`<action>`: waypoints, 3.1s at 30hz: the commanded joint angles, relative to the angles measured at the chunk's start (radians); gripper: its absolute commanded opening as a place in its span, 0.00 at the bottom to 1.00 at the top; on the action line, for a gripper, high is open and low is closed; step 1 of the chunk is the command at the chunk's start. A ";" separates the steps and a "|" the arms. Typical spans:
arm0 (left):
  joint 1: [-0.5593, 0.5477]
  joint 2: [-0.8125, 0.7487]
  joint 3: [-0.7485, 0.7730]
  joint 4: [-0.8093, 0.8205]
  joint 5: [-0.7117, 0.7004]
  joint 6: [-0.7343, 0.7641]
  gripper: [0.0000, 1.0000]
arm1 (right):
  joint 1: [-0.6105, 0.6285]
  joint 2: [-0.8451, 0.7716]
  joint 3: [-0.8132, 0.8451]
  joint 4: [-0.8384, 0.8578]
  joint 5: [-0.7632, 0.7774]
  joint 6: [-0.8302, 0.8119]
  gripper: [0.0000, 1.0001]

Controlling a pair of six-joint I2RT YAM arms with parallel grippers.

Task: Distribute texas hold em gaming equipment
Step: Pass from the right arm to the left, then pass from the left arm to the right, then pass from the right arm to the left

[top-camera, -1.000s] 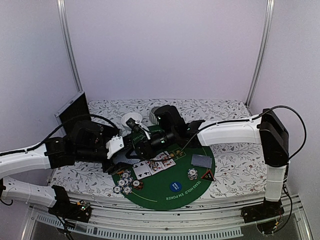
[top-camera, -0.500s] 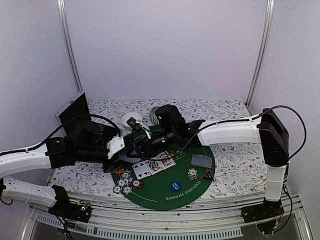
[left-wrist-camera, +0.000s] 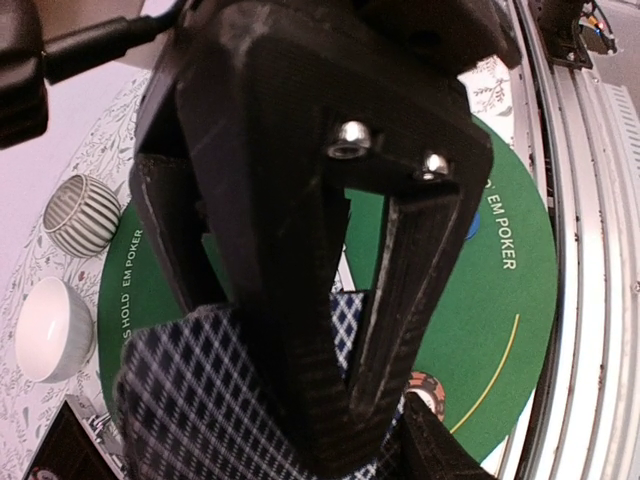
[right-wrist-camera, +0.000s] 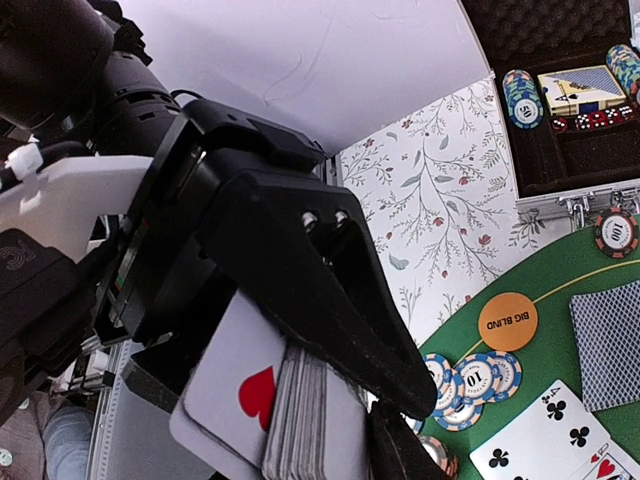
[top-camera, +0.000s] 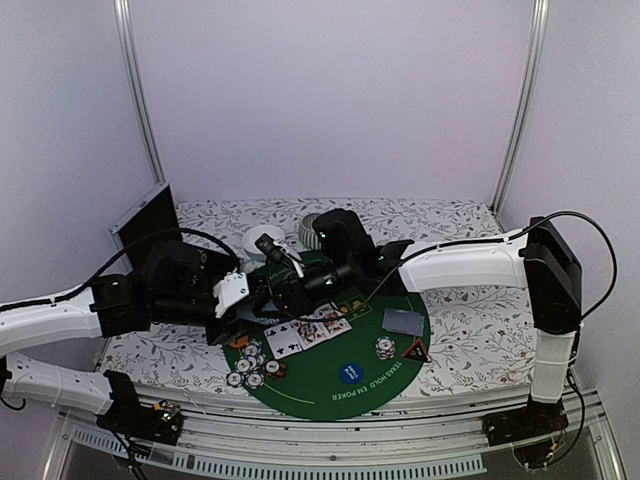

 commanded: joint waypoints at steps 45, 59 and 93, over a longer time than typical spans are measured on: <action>-0.026 -0.025 -0.030 0.039 -0.060 0.053 0.81 | 0.006 -0.071 -0.062 0.101 0.011 0.101 0.03; -0.047 -0.022 -0.058 0.099 -0.199 0.091 0.96 | 0.028 -0.055 -0.115 0.184 0.103 0.422 0.03; -0.047 -0.068 -0.061 0.099 -0.116 0.089 0.81 | 0.038 -0.101 -0.146 0.177 0.089 0.443 0.03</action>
